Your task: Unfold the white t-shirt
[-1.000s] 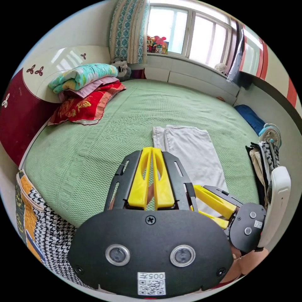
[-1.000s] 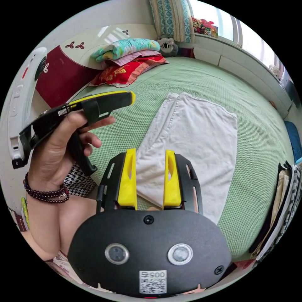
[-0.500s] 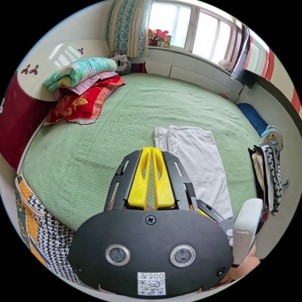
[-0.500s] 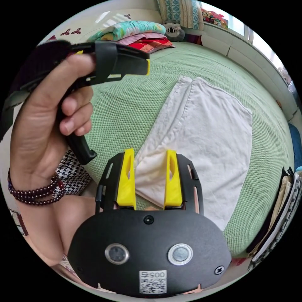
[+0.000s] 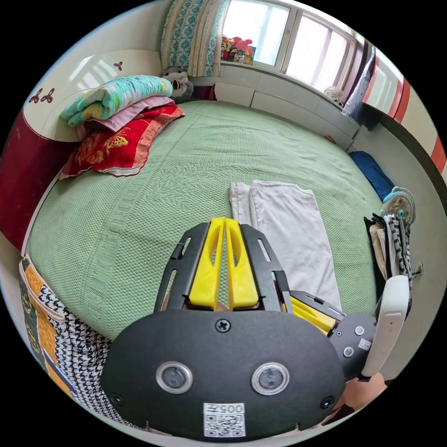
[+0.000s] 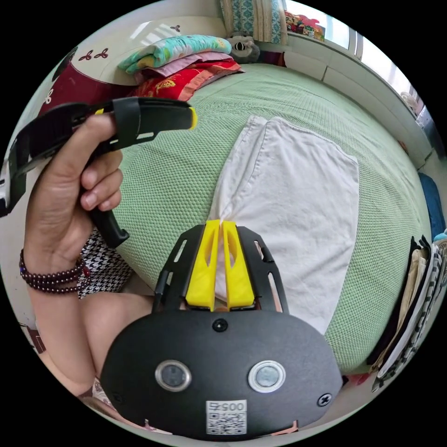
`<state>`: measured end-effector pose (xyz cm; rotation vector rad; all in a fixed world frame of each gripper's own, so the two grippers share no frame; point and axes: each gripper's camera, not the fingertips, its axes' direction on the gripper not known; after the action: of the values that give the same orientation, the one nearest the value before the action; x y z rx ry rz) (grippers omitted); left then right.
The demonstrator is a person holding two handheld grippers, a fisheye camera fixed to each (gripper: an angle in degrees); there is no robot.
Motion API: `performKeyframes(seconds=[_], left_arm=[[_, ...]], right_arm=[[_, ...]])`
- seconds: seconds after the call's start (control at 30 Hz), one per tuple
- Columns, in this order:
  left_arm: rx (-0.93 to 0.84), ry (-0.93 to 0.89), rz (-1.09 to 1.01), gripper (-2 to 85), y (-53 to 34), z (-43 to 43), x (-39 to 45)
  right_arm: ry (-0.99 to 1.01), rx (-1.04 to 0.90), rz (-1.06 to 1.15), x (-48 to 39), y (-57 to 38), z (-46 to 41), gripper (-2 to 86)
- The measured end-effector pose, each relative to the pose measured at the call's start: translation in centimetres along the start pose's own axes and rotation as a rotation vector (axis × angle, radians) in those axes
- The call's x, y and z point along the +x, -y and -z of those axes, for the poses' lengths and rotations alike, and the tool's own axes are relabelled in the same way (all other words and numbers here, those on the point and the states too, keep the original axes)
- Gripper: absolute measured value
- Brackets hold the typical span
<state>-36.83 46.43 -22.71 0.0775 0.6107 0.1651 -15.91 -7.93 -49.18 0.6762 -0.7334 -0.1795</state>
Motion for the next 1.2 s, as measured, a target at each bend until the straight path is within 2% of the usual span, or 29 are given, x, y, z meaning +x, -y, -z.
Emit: performKeyframes(seconds=[0.63,0.77,1.07,1.2], left_arm=[[-0.029,0.063,-0.026,-0.1,2.1,-4.6,0.9],[-0.162,0.003,-0.026,-0.2,2.7,-7.9,1.0],[-0.234,-0.051,-0.115,-0.1,3.1,-10.5,4.8],[-0.235,-0.063,-0.161,-0.1,3.5,-10.9,6.3]], right_arm=[[0.189,0.172,-0.267,15.8,-3.7,5.6,-1.7],[0.244,0.186,-0.279,17.3,-3.7,6.0,-1.6],[0.277,0.243,-0.275,20.2,-4.1,7.2,-0.7],[0.333,0.24,-0.222,20.2,-4.1,6.9,3.7]])
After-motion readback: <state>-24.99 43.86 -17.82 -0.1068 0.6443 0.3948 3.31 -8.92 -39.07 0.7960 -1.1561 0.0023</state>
